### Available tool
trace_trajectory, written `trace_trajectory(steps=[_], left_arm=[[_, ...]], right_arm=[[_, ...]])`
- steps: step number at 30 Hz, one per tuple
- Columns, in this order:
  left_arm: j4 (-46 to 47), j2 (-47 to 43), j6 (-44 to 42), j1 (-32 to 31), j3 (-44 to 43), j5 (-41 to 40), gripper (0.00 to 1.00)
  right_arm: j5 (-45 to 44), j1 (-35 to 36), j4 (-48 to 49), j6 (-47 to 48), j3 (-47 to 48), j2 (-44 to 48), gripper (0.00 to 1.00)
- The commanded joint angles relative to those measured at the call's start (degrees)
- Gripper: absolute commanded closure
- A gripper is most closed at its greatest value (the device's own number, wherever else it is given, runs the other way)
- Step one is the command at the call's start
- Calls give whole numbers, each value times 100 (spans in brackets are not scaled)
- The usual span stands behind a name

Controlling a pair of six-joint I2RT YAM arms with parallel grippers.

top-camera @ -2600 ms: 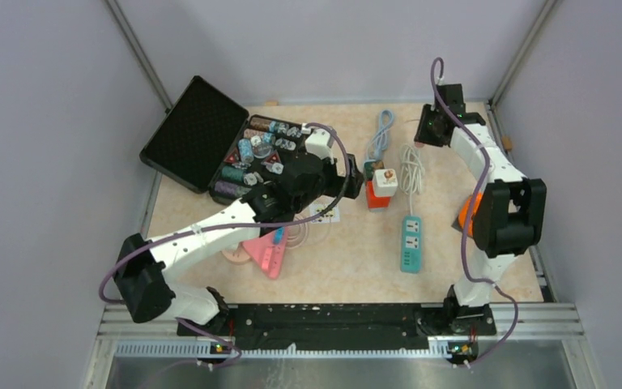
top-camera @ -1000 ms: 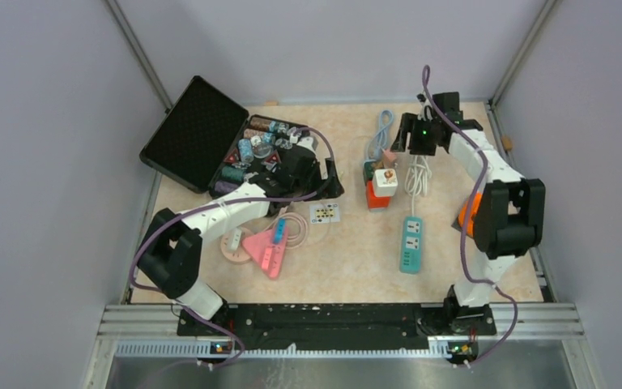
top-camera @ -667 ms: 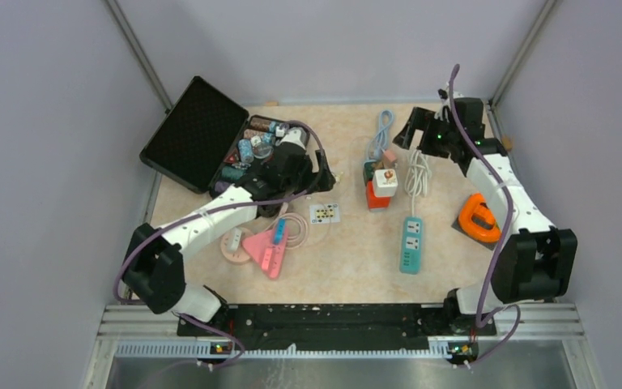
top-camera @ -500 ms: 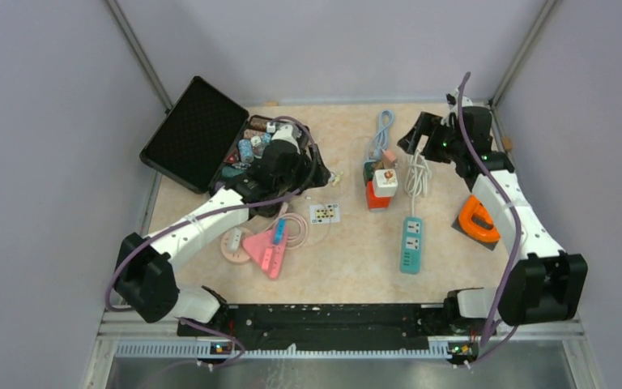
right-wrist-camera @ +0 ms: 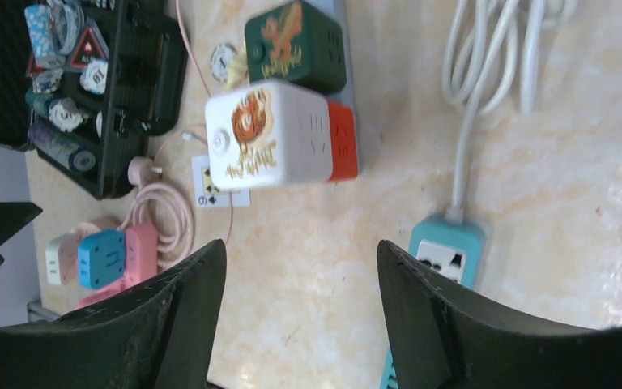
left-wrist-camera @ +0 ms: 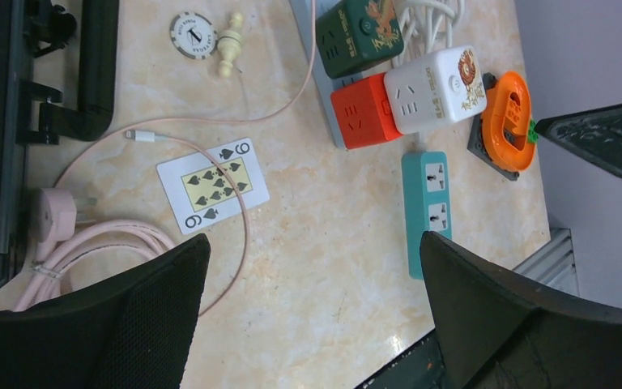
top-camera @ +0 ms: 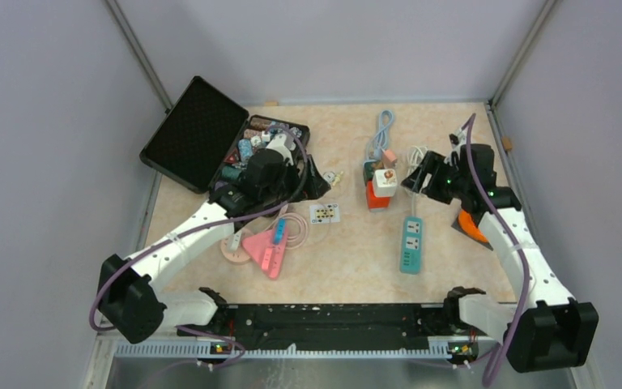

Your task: Pull the plug off the socket

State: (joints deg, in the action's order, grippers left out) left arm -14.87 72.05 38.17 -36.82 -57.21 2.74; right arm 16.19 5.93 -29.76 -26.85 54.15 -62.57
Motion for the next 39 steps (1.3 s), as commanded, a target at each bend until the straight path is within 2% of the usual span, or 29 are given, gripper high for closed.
trace_trajectory(steps=[1, 4, 5, 9, 14, 21, 25, 27, 31, 33, 36, 39], left_arm=[[-4, -242, 172, 14, 150, 410, 1], [39, -201, 282, 16, 257, 651, 1], [97, -179, 323, 16, 305, 736, 1], [220, -35, 518, 17, 347, 919, 1], [640, 209, 721, 13, 357, 1163, 1], [815, 668, 828, 17, 197, 1281, 1], [828, 943, 811, 17, 66, 1376, 1], [851, 1068, 879, 16, 10, 1418, 2], [1045, 1262, 1091, 12, 1, 1550, 7], [1284, 1332, 1208, 4, 60, 1651, 9], [1432, 1495, 1331, 4, 4, 1787, 11], [1575, 1629, 1475, -36, -45, 1851, 13]], right_arm=[[520, 174, 203, -297, -526, 686, 29], [251, 573, 1002, -291, -815, 992, 15], [24, 705, 1182, -317, -818, 947, 13], [-1413, 1337, 1094, -69, -259, 280, 13], [-2372, 1713, 883, 276, 285, -539, 12], [-2553, 1909, 548, 718, 846, -1398, 12], [-2200, 1980, 769, 821, 817, -1610, 13], [-2181, 2020, 765, 814, 854, -1747, 16], [-2470, 2061, 521, 663, 1030, -1958, 37], [-2535, 2109, 487, 656, 982, -1927, 42], [-2524, 2197, 152, 604, 981, -1900, 54], [-2551, 2298, -300, 482, 1005, -1822, 59]])
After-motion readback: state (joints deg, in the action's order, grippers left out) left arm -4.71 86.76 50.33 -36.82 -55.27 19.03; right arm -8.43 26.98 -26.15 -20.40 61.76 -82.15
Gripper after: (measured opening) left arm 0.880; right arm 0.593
